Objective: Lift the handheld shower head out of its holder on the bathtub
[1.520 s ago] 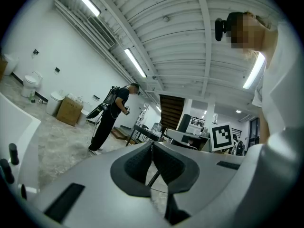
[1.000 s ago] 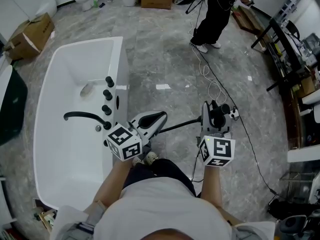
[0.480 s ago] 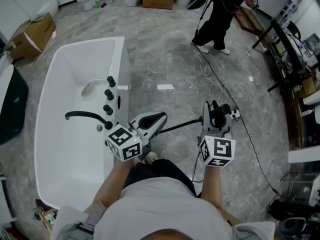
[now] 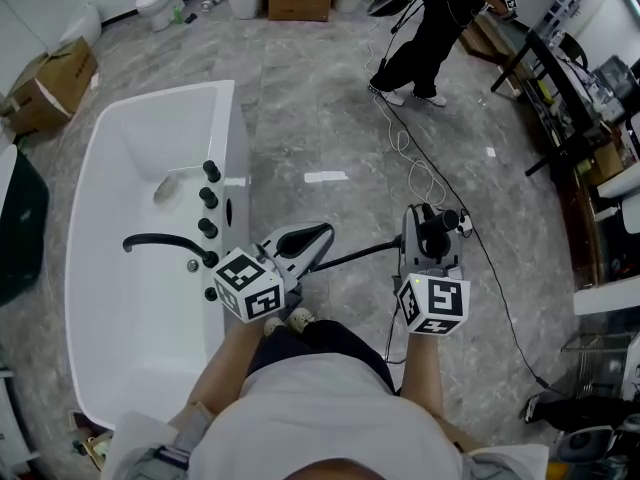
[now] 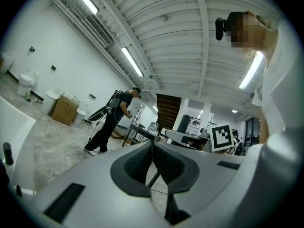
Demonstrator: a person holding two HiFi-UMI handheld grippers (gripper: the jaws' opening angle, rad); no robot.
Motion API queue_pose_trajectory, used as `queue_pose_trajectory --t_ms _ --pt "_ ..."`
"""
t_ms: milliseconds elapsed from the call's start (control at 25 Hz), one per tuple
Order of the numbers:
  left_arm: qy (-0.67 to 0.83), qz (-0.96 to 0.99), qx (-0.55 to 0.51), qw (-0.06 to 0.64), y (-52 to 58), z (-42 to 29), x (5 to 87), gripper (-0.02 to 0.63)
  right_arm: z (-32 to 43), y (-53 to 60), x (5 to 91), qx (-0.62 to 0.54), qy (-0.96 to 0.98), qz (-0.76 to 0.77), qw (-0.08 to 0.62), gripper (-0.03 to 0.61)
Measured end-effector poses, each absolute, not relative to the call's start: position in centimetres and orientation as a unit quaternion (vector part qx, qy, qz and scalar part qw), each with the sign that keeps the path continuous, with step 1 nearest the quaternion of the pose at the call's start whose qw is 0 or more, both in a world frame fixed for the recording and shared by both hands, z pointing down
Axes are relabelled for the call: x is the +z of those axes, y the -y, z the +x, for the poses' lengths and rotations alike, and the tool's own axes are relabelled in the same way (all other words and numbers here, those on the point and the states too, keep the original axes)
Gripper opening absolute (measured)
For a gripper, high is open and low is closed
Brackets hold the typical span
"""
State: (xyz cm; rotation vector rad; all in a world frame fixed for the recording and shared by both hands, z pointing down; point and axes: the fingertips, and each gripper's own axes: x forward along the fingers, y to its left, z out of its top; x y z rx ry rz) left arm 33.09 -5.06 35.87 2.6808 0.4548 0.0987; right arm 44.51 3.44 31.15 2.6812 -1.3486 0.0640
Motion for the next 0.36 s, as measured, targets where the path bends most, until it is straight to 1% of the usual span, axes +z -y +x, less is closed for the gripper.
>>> queue_pose_trajectory --t_ms 360 --pt "-0.165 0.963 0.036 0.212 4.91 33.11 36.60 0.020 44.77 -3.11 31.86 0.021 0.446 0.892 0.069 0.103"
